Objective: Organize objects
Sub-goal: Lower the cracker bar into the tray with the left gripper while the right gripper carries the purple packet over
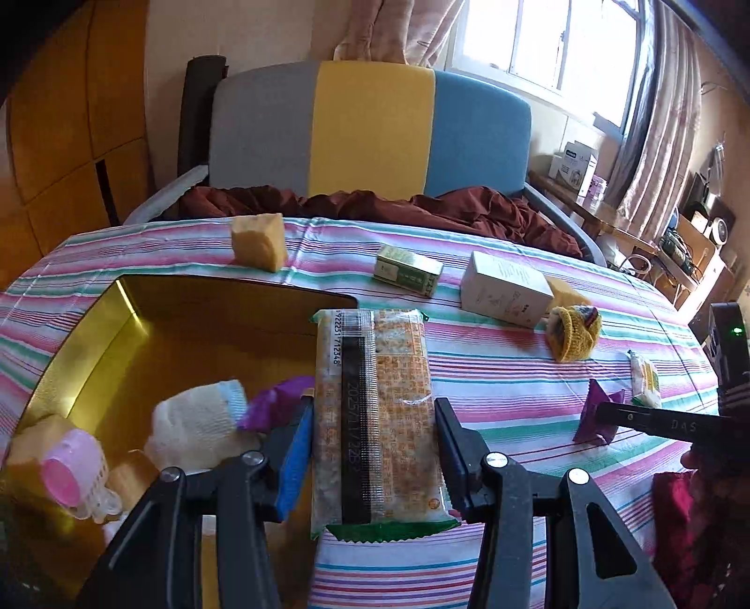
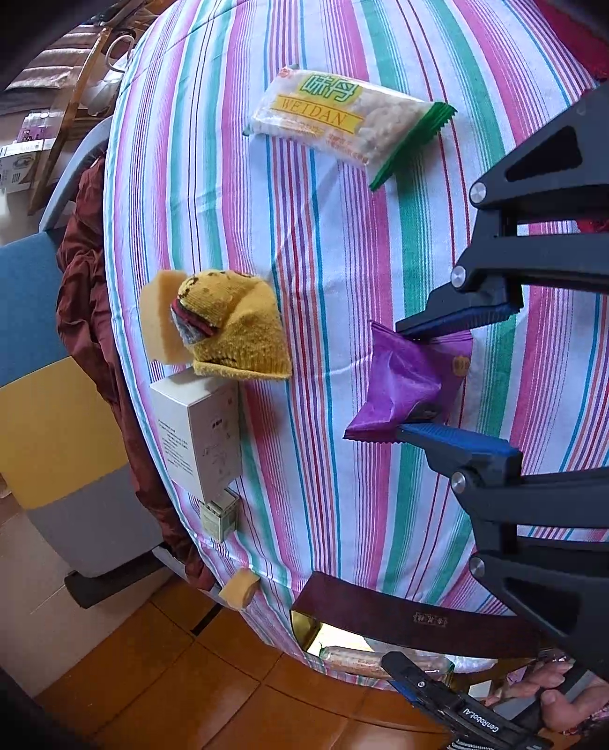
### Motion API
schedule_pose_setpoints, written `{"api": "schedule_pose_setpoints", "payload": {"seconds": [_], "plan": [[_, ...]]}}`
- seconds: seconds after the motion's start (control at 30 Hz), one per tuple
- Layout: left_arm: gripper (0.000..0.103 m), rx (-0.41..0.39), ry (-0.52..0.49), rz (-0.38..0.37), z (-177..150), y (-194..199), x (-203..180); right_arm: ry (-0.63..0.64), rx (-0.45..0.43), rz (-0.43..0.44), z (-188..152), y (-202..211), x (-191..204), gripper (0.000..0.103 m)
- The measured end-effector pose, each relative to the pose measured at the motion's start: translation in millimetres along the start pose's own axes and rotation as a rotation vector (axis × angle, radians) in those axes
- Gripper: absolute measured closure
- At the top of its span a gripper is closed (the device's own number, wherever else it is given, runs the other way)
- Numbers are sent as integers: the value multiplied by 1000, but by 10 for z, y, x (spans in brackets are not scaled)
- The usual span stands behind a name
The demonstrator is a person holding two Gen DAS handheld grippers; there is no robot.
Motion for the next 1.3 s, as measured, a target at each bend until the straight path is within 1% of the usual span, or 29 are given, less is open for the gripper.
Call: {"api": "schedule_pose_setpoints", "payload": {"seconds": [0.13, 0.3, 0.53, 0.6, 0.7, 0.87, 1.03, 1.13, 1.23, 1.27, 1.3], "plan": [[53, 2, 63, 35, 29, 51, 415, -10, -5, 44, -10, -9, 55, 67], [53, 10, 138, 94, 80, 43, 948, 14, -19, 96, -22, -18, 218, 67], [53, 81, 276, 135, 120, -99, 1697, 85, -58, 204, -40, 46, 534, 67], [53, 104, 303, 154, 137, -152, 1886, 108, -69, 227, -53, 73, 627, 67], [53, 132, 324, 172, 154, -228, 2090, 142, -72, 240, -86, 80, 749, 67], [53, 158, 357, 169, 128, -299, 2326, 170, -53, 245, -157, 28, 884, 67], [53, 184, 367, 157, 111, -389, 2450, 149, -35, 303, -207, -2, 1046, 67], [53, 188, 370, 141, 91, -436, 2476, 163, -29, 313, -235, 7, 1167, 67], [53, 184, 356, 163, 84, -448, 2496, 166, -25, 336, -261, 24, 1275, 67], [50, 175, 350, 163, 92, -442, 2492, 164, -24, 344, -266, 26, 1302, 67], [44, 167, 345, 164, 99, -431, 2494, 163, -21, 351, -275, 25, 1335, 67]]}}
Point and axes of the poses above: each gripper's, at about its wrist camera, not at the fingertips, and y roughly against the way its jaws point, x to its left, z to its top, the point moved 9 cm from there along -y, roughly the way its jaws point, and after that the axes turned 5 degrees about x, right-handed, at the moved point
